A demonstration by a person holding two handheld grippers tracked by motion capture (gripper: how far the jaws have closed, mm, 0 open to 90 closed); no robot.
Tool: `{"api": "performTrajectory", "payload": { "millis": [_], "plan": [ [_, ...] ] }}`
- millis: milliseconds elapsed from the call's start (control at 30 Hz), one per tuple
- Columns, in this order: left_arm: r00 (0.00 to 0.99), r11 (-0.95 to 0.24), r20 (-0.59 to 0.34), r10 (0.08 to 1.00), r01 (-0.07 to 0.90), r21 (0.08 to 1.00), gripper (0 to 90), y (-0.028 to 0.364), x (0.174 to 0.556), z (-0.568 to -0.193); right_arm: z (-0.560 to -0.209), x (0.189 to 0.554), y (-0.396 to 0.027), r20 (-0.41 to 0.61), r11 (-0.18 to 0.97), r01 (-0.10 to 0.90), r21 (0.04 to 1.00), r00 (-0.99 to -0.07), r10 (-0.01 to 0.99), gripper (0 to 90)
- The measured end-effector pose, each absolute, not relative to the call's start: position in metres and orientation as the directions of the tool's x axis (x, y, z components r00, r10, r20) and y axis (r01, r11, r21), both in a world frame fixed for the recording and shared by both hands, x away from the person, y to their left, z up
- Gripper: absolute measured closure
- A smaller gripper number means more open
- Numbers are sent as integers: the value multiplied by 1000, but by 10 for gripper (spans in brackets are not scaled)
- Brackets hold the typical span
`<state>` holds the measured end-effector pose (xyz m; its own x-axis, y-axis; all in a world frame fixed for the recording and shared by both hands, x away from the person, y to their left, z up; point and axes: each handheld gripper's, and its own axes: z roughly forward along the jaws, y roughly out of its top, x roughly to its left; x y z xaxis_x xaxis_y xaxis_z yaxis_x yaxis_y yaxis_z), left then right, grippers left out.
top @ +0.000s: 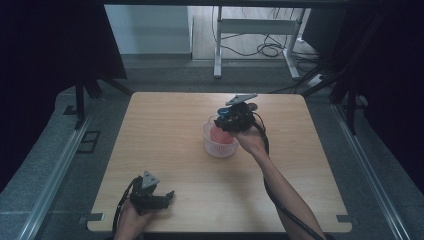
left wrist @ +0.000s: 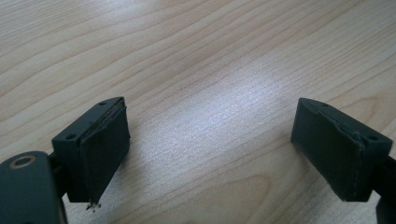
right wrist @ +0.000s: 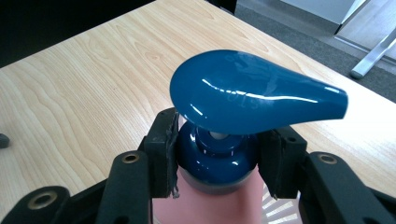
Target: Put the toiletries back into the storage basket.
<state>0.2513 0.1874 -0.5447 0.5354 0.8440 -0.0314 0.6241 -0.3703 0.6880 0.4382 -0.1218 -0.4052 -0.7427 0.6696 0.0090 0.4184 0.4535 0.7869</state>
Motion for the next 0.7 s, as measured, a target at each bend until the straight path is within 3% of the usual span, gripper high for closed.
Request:
{"api": "performTrajectory", "payload": {
  "millis": [700],
  "plan": [
    [537,-371,-31,843,623,688,113,188,251,-545,-433,447,-123,65,434,467,771,-735,675,521]
  ]
}}
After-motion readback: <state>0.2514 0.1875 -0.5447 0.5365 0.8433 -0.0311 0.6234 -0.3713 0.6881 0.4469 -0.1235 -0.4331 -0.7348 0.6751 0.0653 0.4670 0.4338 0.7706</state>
